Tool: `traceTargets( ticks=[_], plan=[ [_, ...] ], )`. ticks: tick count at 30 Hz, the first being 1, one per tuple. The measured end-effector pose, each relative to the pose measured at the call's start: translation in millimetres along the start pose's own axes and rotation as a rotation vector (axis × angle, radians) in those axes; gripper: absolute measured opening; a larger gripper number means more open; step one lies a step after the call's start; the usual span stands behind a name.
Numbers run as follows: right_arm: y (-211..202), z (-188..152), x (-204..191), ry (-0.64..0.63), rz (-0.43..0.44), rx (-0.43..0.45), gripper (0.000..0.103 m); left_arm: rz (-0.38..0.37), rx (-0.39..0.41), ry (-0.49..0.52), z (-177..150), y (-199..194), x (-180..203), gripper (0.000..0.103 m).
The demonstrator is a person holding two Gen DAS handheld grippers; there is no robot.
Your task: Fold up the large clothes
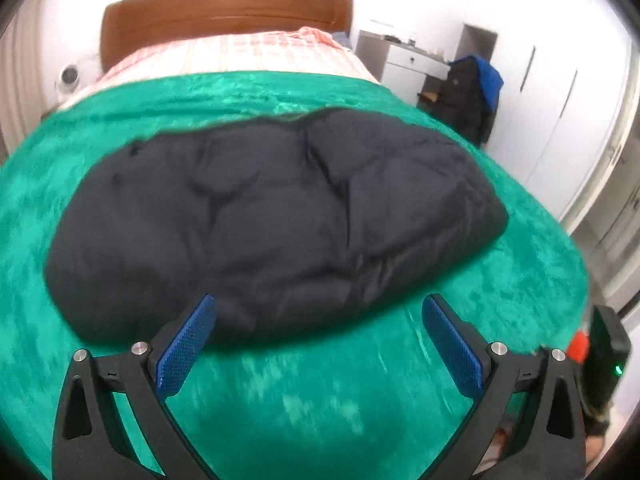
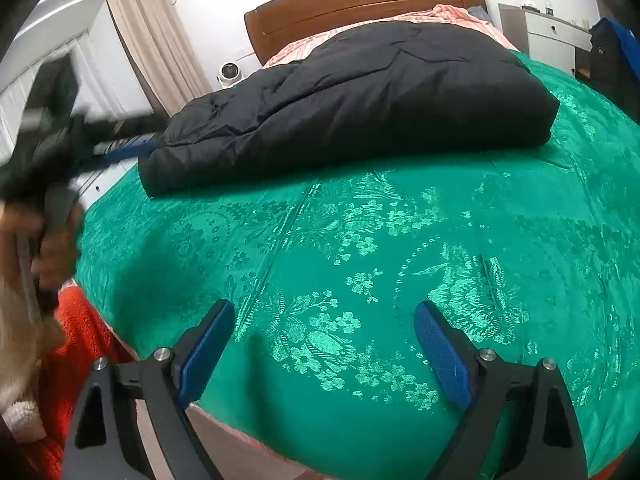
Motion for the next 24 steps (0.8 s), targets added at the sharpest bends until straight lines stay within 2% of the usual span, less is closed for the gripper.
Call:
traceTargets(
  ticks=[3, 8, 9, 11, 13, 16, 19, 21, 24],
  plan=[
    [-3.4, 0.3, 1.0, -0.001, -0.002, 0.009, 0.090, 0.091, -0.007, 0.105, 16.7, 27.3, 8.1, 0.103],
    [-8.6, 0.4, 8.3, 0.017, -0.006, 0.020, 0.090, 0.202, -0.125, 0.156, -4.0, 87.4, 7.5, 0.103],
    [-9.2, 0.5, 10.1, 0.021, -0.006, 0.021, 0.090, 0.225, -0.135, 0.191, -10.0, 97.5, 10.2, 0.103],
    [-10.4, 1.6, 13.4, 0.034, -0.006, 0.023, 0.090, 0.253, -0.145, 0.236, -15.9, 104.0, 16.1, 0.103],
    [-14.0, 5.7, 19.3, 0.056, -0.003, 0.028, 0.090, 0.252, -0.162, 0.234, -16.4, 102.5, 16.8, 0.103],
    [-30.3, 28.3, 36.9, 0.109, 0.007, 0.074, 0.090, 0.216, -0.194, 0.225, -18.0, 83.9, 14.4, 0.102],
    [-47.4, 66.6, 70.0, 0.201, 0.030, 0.153, 0.095, 0.146, -0.155, 0.195, -12.0, 53.8, 10.1, 0.102],
    [-47.0, 91.8, 98.4, 0.299, 0.062, 0.171, 0.097, 0.041, -0.088, 0.151, 3.0, 30.0, 9.3, 0.102],
    [-27.0, 120.7, 138.6, 0.482, 0.153, 0.134, 0.097, -0.130, -0.002, 0.126, 24.4, 6.6, 18.8, 0.102]
  ],
)
Point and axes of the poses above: each gripper's, at about its wrist camera, not at the fingertips, and y roughly the way its jaws point, x to its right, z to its top, the point moved 5 cm from there along y, roughly the way its jaws point, and after that the axes turned 4 degrees about y, right-handed, at the moved point
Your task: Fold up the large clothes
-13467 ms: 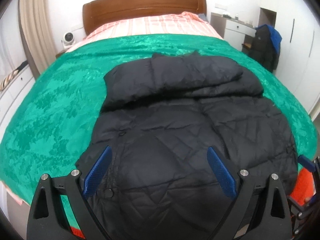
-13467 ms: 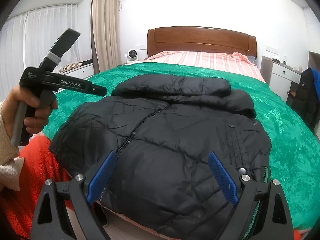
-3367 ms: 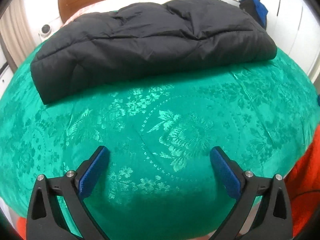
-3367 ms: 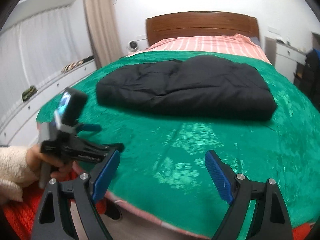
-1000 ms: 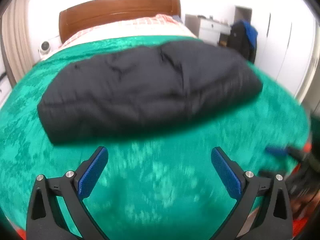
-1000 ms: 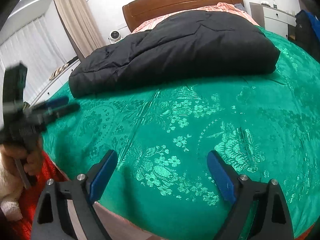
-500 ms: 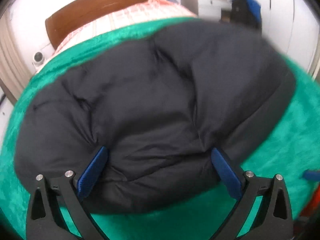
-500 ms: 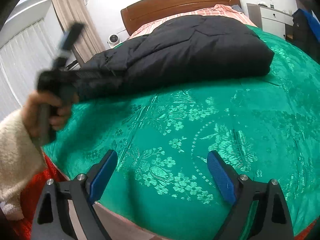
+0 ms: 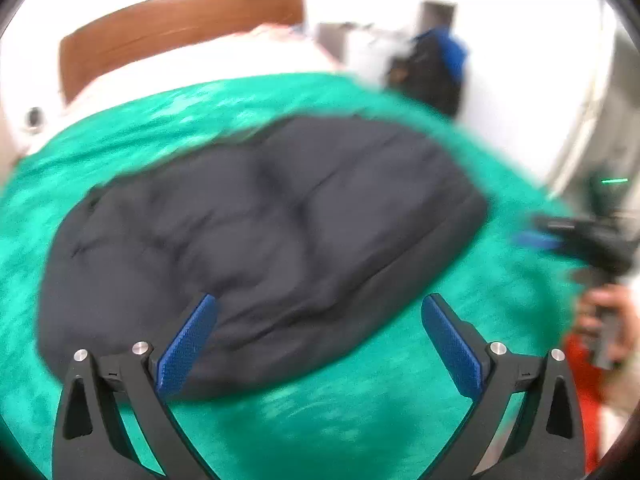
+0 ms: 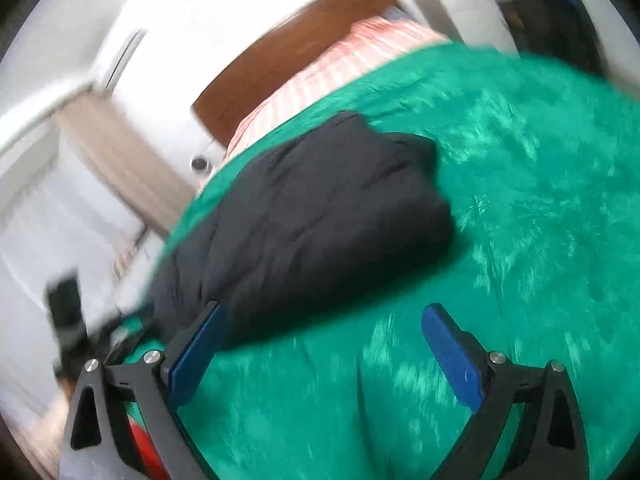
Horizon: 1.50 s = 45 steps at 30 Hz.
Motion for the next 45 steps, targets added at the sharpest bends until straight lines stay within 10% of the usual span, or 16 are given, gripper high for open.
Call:
traceTargets(
  ticks=[7, 12, 21, 23, 26, 35, 45],
  plan=[
    [40.7, 22.9, 6.1, 0.129, 0.077, -0.053, 0.097, -0.246, 0.040, -0.079, 28.7, 27.5, 10.2, 0.102],
    [65.0, 28.3, 24.9, 0.206, 0.070, -0.070, 0.097, -0.254, -0.108, -0.116, 1.2, 91.1, 10.7, 0.102],
    [114.2, 58.9, 37.0, 0.433, 0.253, -0.041, 0.101, -0.260, -0.142, -0.111, -6.8, 105.7, 17.6, 0.102],
    [118.7, 65.8, 19.8, 0.347, 0.238, -0.058, 0.052, -0.253, -0.158, -0.098, -6.7, 103.2, 19.0, 0.102],
    [108.1, 74.7, -16.0, 0.130, 0.103, -0.034, 0.037, -0.261, -0.168, -0.077, -0.2, 78.8, 17.6, 0.101],
    [87.4, 40.1, -227.0, -0.672, -0.099, 0.091, 0.035, 0.006, 0.011, -0.324, -14.8, -35.6, -133.2, 0.101],
    [218.7, -138.8, -384.6, -1.320, -0.149, -0.026, 0.035, 0.029, 0.173, -0.630, -48.9, -118.0, -261.1, 0.101]
  ],
)
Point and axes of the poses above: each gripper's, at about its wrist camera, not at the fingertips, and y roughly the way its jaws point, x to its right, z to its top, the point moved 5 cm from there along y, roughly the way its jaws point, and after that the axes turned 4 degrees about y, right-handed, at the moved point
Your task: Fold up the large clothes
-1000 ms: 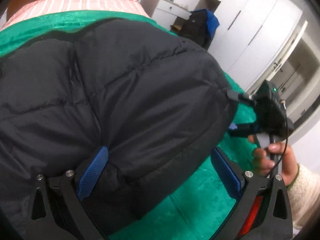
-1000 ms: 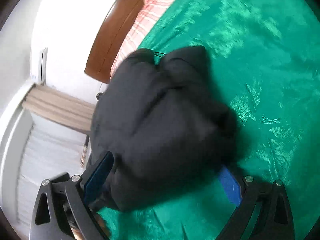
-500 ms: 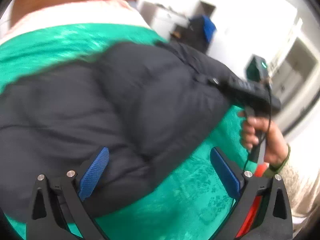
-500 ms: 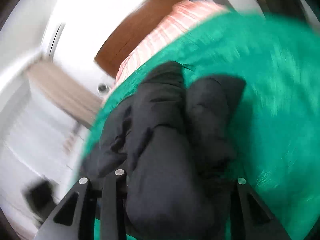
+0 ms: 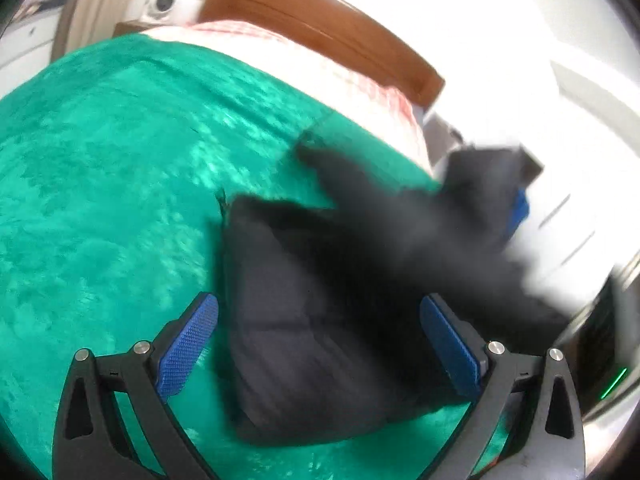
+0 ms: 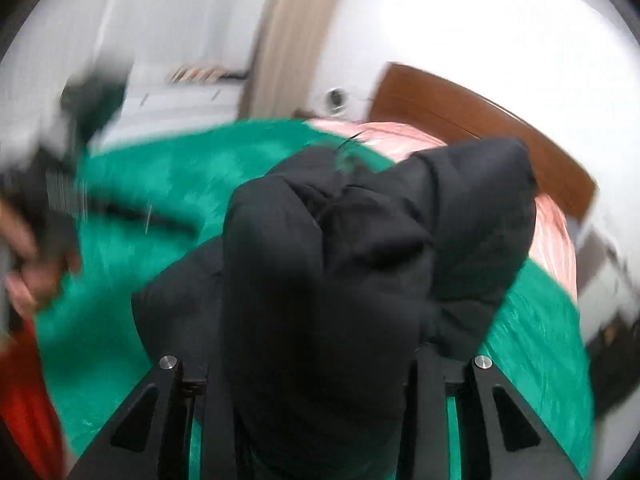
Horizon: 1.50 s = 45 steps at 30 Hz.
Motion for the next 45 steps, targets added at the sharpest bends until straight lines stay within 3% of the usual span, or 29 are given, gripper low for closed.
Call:
traceTargets(
  ticks=[2, 5, 9, 12, 14, 15, 16, 17, 19, 21, 23, 25, 27, 29, 31, 34, 35, 38, 42, 45],
  plan=[
    [16.7, -1.7, -36.7, -0.111, -0.015, 0.007, 0.036, -0.044, -0.009, -0.050, 10.0, -8.9, -12.6, 0.101],
    [24.2, -3.9, -62.8, -0.159, -0.026, 0.023, 0.037, -0.135, -0.071, -0.066, 19.8, -3.7, -4.4, 0.101],
    [19.8, -7.4, -68.1, -0.210, -0.057, 0.031, 0.037, -0.217, -0.097, 0.045, 30.4, 9.9, 48.8, 0.101],
    [20.4, -10.2, -73.6, -0.246, -0.074, 0.036, 0.037, -0.138, -0.119, 0.164, 42.4, 39.7, 76.7, 0.102],
    [19.9, -16.2, -73.0, -0.254, -0.075, 0.043, 0.037, -0.016, -0.157, 0.227, 44.3, 62.5, 83.1, 0.096],
    [17.8, -16.1, -72.6, -0.244, -0.068, 0.048, 0.038, 0.042, -0.174, 0.247, 46.3, 71.4, 80.1, 0.087],
    [14.0, -16.2, -70.8, -0.229, -0.053, 0.051, 0.045, 0.060, -0.194, 0.245, 45.8, 77.9, 76.8, 0.068],
    [9.7, -15.2, -69.2, -0.201, -0.024, 0.054, 0.054, 0.035, -0.217, 0.210, 44.5, 84.4, 68.4, 0.059],
    [-8.4, -11.6, -61.7, -0.080, 0.109, 0.049, 0.069, -0.014, -0.231, 0.122, 43.5, 87.9, 45.7, 0.058],
    [-31.2, -8.1, -47.1, 0.069, 0.235, 0.070, 0.077, -0.014, -0.224, 0.094, 39.0, 84.9, 27.7, 0.060],
    [-54.3, -4.7, -24.9, 0.226, 0.355, 0.108, 0.089, 0.002, -0.212, 0.062, 34.0, 81.9, 7.8, 0.072],
    [-66.4, 2.4, 5.8, 0.348, 0.370, 0.162, 0.092, -0.018, -0.207, 0.036, 28.3, 80.7, -6.2, 0.072],
    [-57.4, 12.8, 42.2, 0.441, 0.307, 0.174, 0.093, -0.038, -0.203, 0.007, 25.0, 82.3, -16.3, 0.072],
    [-37.4, 19.0, 67.7, 0.496, 0.253, 0.154, 0.095, -0.041, -0.195, -0.007, 18.3, 86.9, -24.4, 0.072],
    [3.4, 22.5, 78.3, 0.510, 0.234, 0.077, 0.095, -0.027, -0.192, -0.002, 16.0, 93.7, -28.4, 0.072],
    [70.7, 0.9, 48.9, 0.415, 0.223, -0.101, 0.097, -0.002, -0.195, -0.015, 11.2, 101.1, -41.3, 0.072],
    [81.1, -3.9, 38.6, 0.373, 0.197, -0.108, 0.100, -0.002, -0.197, -0.031, 9.3, 103.7, -46.8, 0.073],
    [88.0, -14.4, 27.0, 0.329, 0.157, -0.077, 0.103, -0.010, -0.201, -0.055, 0.0, 116.6, -62.5, 0.073],
    [103.1, -15.1, 24.6, 0.337, 0.188, -0.147, 0.103, -0.025, -0.192, -0.104, -5.8, 122.2, -69.7, 0.074],
    [93.2, 11.2, 36.6, 0.353, 0.274, -0.227, 0.101, -0.012, -0.179, -0.084, -3.9, 111.0, -62.6, 0.076]
  ],
)
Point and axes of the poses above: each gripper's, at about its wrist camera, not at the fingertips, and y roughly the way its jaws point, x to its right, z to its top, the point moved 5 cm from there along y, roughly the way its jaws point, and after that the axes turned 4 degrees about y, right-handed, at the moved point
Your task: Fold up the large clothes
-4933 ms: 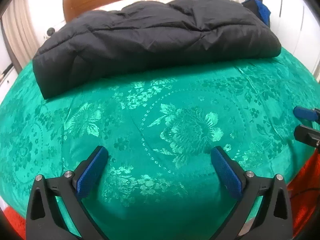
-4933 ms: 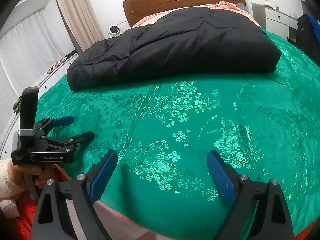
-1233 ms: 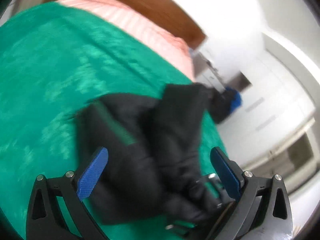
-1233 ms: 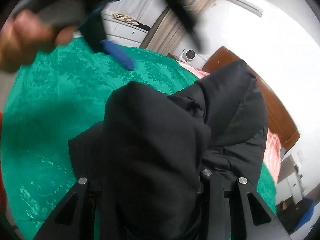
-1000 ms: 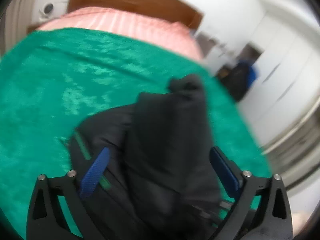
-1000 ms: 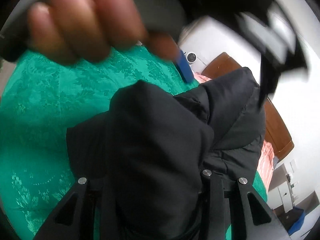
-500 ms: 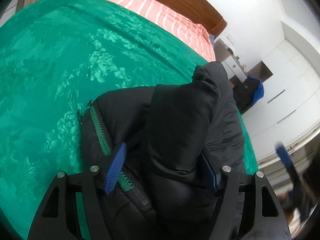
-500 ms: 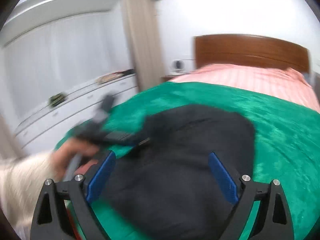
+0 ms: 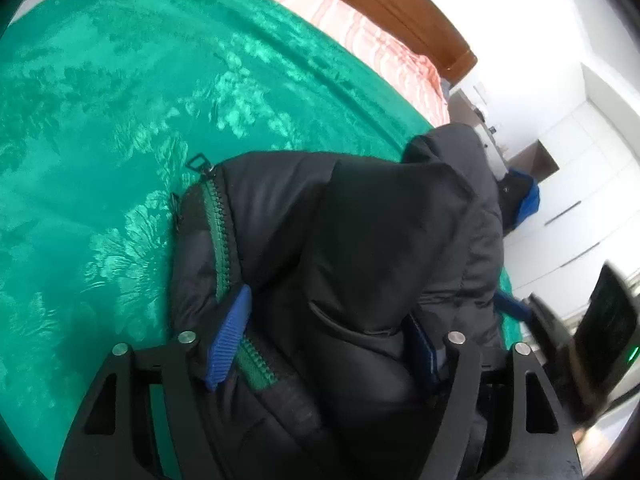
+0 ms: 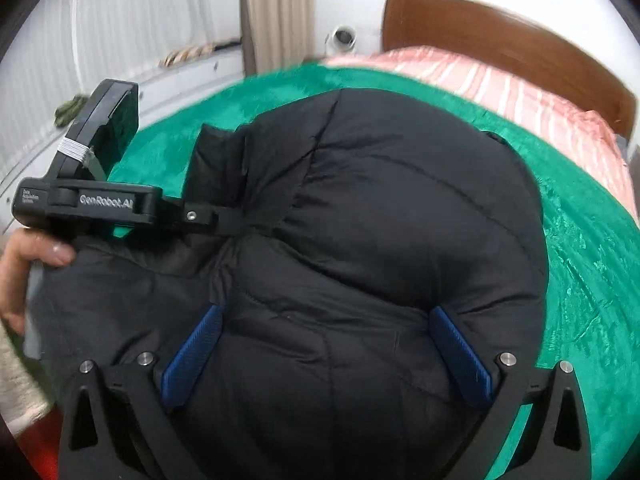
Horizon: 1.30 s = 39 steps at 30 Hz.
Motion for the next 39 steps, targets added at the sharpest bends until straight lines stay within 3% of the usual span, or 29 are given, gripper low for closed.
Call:
traceTargets(
  ticks=[2, 5, 10, 13, 14, 15, 18, 20, 25, 34, 39],
  plan=[
    [-17.6, 19.9, 4.1, 0.066, 0.046, 0.042, 0.101, 0.011, 0.013, 0.000, 0.8, -16.5, 2.5, 0.084],
    [-30.9, 63.8, 8.7, 0.092, 0.034, 0.110, 0.101, -0.005, 0.074, 0.009, 0.3, -51.1, 8.0, 0.085],
    [37.6, 103.4, -19.6, -0.066, -0.016, 0.045, 0.101, -0.031, 0.156, 0.120, -13.6, -95.5, 38.6, 0.092],
    [91.4, 88.9, -25.4, -0.090, -0.073, -0.058, 0.103, 0.031, 0.092, 0.232, -33.0, -76.1, 59.8, 0.091],
    [103.0, 88.0, -25.8, -0.090, -0.079, -0.066, 0.103, 0.098, 0.061, 0.264, -42.6, -60.1, 58.8, 0.083],
    [105.3, 91.1, -22.0, -0.084, -0.074, -0.064, 0.103, 0.112, 0.044, 0.245, -47.0, -50.8, 52.2, 0.079],
    [115.3, 83.1, -10.6, -0.025, -0.014, -0.075, 0.103, 0.000, 0.053, 0.044, -62.6, -34.7, 15.2, 0.076],
    [120.8, 78.3, -10.2, -0.029, -0.012, -0.077, 0.103, -0.022, 0.063, 0.009, -71.5, -28.3, 5.1, 0.076],
    [140.1, 69.1, -13.6, -0.075, -0.051, -0.058, 0.103, 0.038, 0.072, 0.046, -77.6, -17.1, 6.3, 0.076],
    [159.4, 60.2, -7.8, -0.068, -0.041, -0.068, 0.103, 0.061, 0.086, 0.064, -83.5, -9.5, 5.7, 0.076],
    [154.3, 61.8, -11.7, -0.080, -0.071, -0.079, 0.103, 0.061, 0.055, 0.048, -80.6, -12.7, 8.1, 0.076]
  ],
)
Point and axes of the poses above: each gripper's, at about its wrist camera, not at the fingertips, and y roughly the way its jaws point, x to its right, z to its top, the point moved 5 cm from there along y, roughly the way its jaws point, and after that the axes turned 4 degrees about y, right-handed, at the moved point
